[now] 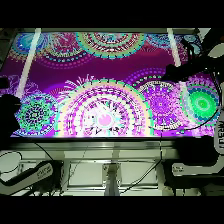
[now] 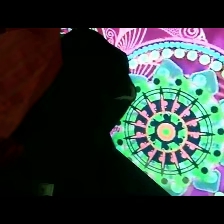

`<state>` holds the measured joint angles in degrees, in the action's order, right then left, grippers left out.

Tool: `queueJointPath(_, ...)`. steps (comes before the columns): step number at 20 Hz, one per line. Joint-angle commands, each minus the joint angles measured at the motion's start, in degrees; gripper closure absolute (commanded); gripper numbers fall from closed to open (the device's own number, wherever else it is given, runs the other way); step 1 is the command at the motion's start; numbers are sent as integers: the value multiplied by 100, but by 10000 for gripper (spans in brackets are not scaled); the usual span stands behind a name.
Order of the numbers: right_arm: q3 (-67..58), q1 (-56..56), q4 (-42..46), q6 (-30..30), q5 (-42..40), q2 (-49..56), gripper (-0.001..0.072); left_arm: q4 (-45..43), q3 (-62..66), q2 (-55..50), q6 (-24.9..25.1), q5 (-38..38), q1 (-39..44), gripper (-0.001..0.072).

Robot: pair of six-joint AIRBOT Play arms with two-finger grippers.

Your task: Fold the clothes and pants, and hang the long-sleeved shirts on hangers.

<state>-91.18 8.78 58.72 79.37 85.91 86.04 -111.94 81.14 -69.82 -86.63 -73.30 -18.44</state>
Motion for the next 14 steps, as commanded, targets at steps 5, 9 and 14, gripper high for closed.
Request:
queueJointPath(5, 2, 4, -2, 2, 0, 2, 700, -892, -2, -350, 271, 514, -179, 397)
queueJointPath(9, 2, 4, -46, 57, -2, 2, 700, -1003, -2, -813, 1456, 529, -199, 397)
queueJointPath(14, 2, 4, -46, 57, -7, 2, 700, -1126, 0, -1283, 1875, 522, -544, 291)
